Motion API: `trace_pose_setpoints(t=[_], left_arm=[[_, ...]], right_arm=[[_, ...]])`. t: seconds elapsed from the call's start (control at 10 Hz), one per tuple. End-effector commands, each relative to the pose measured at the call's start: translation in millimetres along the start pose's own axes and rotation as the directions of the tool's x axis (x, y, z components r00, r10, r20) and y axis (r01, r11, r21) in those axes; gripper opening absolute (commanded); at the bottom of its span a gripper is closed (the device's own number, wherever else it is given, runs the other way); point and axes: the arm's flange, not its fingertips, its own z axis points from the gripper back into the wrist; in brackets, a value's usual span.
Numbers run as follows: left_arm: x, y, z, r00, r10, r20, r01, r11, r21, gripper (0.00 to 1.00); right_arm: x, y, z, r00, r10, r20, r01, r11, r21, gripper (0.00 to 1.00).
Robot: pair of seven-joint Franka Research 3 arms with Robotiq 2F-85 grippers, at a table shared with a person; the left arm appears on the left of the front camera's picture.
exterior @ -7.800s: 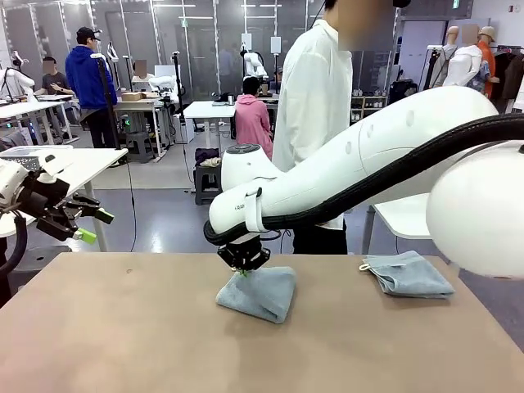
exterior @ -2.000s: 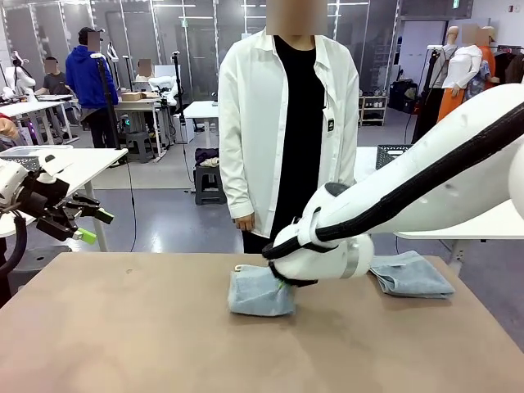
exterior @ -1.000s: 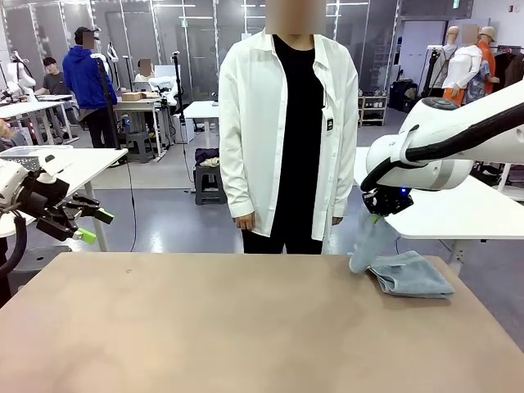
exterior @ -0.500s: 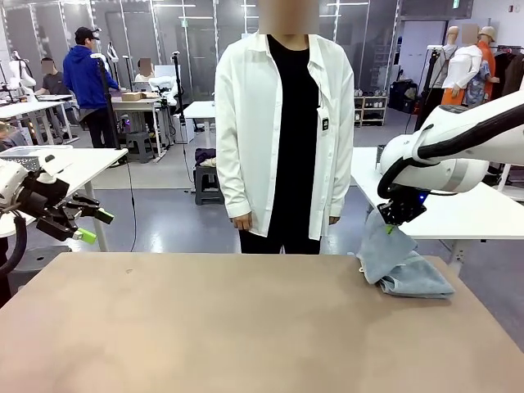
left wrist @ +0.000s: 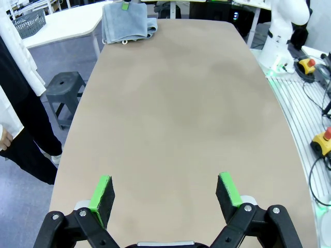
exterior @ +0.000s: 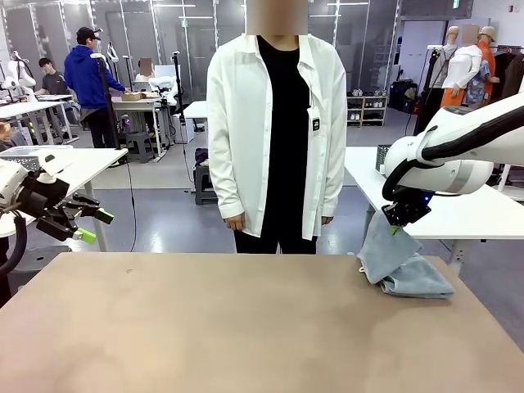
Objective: Fold the towels and place them in the basket.
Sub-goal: Stack the folded Towel with hook on the right side of the table.
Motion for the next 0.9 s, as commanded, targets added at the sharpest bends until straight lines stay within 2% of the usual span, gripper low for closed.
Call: trace_pose_setpoints(t=[0.0, 0.1, 0.3, 0.6, 0.8], left_arm=[[2, -1, 1, 1.000, -0.004, -0.003, 0.004, 1.000, 0.002, 1.00], [2, -1, 1, 1.000, -0.004, -0.003, 0.004, 1.000, 0.002, 1.00], [2, -1, 1, 1.000, -0.004, -0.003, 0.004, 1.000, 0.002, 1.00], [2, -1, 1, 1.000, -0.004, -0.003, 0.004, 1.000, 0.002, 1.00], [2, -1, 1, 1.000, -0.004, -0.003, 0.004, 1.000, 0.002, 1.00]], right_arm=[[0, -2, 0, 1.000, -0.002, 0.002, 0.002, 1.000, -0.002, 0.06], [1, -5, -6, 0.998, 0.057, -0.028, -0.055, 0.997, 0.051, 0.06], [-3, -29, -11, 0.993, 0.104, -0.047, -0.102, 0.993, 0.053, 0.06], [-7, -66, -27, 0.993, 0.113, -0.020, -0.113, 0.993, 0.025, 0.06], [-6, -80, -34, 0.996, 0.086, -0.032, -0.086, 0.996, 0.018, 0.06]])
